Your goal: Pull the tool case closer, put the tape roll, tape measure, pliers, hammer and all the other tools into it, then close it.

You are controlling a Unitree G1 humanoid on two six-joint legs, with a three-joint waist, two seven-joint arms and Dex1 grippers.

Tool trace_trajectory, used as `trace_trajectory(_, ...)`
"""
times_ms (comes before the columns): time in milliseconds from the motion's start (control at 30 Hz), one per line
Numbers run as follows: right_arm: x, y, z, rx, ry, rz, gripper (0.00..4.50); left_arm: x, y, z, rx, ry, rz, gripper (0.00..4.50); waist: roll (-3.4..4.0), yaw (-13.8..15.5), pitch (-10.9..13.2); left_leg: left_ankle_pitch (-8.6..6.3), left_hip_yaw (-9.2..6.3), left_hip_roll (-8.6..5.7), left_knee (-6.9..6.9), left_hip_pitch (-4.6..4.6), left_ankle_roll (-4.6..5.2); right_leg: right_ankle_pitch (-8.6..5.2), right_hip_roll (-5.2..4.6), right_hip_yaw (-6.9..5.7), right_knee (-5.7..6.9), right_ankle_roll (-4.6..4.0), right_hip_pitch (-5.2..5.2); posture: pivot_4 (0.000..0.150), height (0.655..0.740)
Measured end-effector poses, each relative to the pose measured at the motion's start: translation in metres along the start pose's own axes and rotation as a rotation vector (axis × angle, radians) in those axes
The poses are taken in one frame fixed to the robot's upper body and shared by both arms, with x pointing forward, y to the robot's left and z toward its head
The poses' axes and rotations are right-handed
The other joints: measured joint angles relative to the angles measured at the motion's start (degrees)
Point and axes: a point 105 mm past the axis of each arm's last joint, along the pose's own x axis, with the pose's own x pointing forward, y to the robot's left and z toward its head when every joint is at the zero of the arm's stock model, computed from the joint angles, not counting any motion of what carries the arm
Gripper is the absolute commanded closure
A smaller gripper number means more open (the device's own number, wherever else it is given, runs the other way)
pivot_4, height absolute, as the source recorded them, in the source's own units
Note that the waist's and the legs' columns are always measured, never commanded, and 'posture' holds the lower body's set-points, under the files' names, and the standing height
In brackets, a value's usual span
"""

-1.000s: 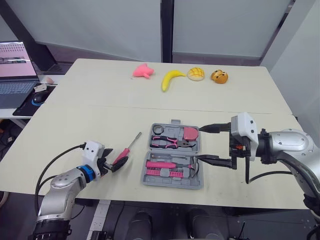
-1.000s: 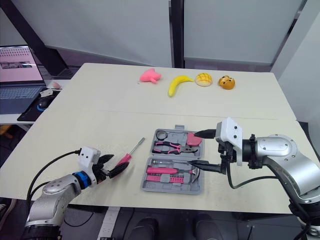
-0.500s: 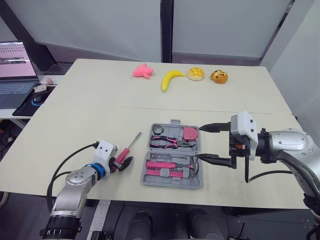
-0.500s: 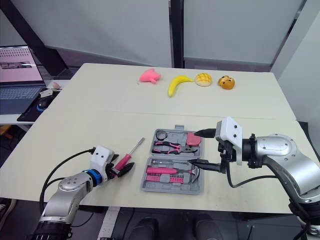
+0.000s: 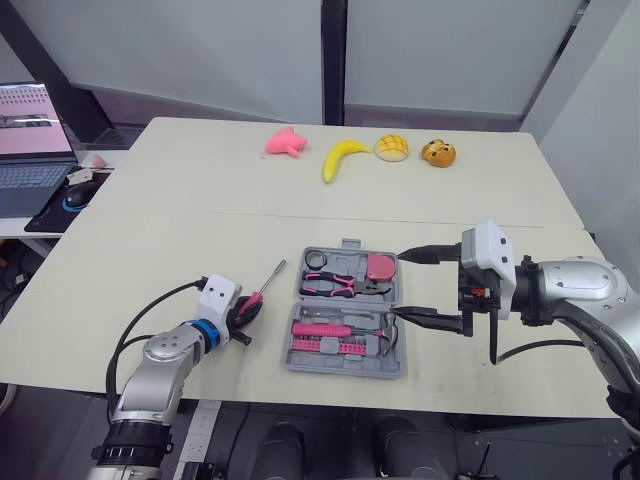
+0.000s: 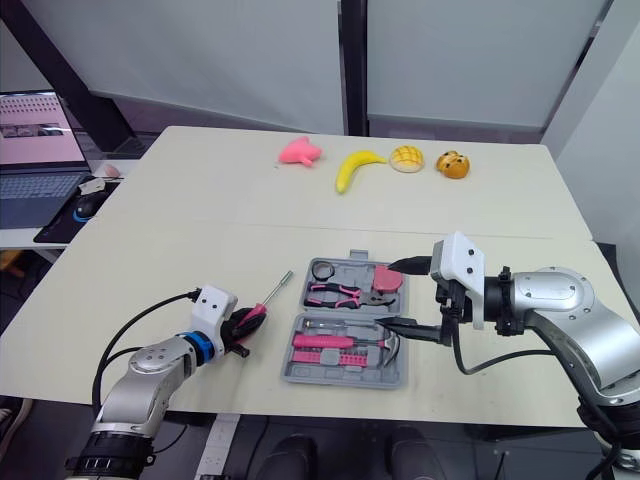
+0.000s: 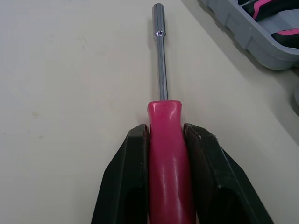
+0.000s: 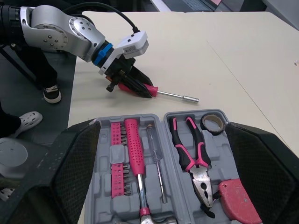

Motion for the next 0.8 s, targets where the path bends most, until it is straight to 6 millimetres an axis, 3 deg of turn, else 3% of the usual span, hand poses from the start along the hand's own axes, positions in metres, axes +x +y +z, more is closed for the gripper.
trace_trajectory(267, 0.0, 0.001, -0.001, 0.002, 0.001, 0.007, 0.0, -0.015, 0.008, -0.002, 0.039, 0.051, -0.083, 3.7, 0.01, -0.2, 0.0, 0.0, 0.0, 0.01, -0.02, 0.0, 0.0, 0.0, 0.02, -0.01, 0.0, 0.0, -0.02, 0.15, 0.74)
trace_trajectory(567, 0.004, 0.011, 0.002, -0.036, 0.017, 0.104, 0.0, -0.067, 0.032, 0.002, 0.075, 0.117, -0.38, 3.7, 0.05, -0.2, 0.0, 0.0, 0.02, 0.04, -0.06, -0.01, 0.0, -0.02, 0.02, -0.03, -0.09, -0.01, -0.05, 0.15, 0.74)
trace_trajectory(800, 0.009, 0.017, 0.005, -0.053, 0.008, 0.125, 0.0, -0.072, 0.037, 0.021, 0.166, 0.065, -0.479, 3.7, 0.05, 0.0, 0.0, 0.0, 0.01, 0.04, -0.06, -0.12, 0.0, -0.01, 0.01, -0.05, -0.26, 0.0, -0.04, 0.15, 0.74)
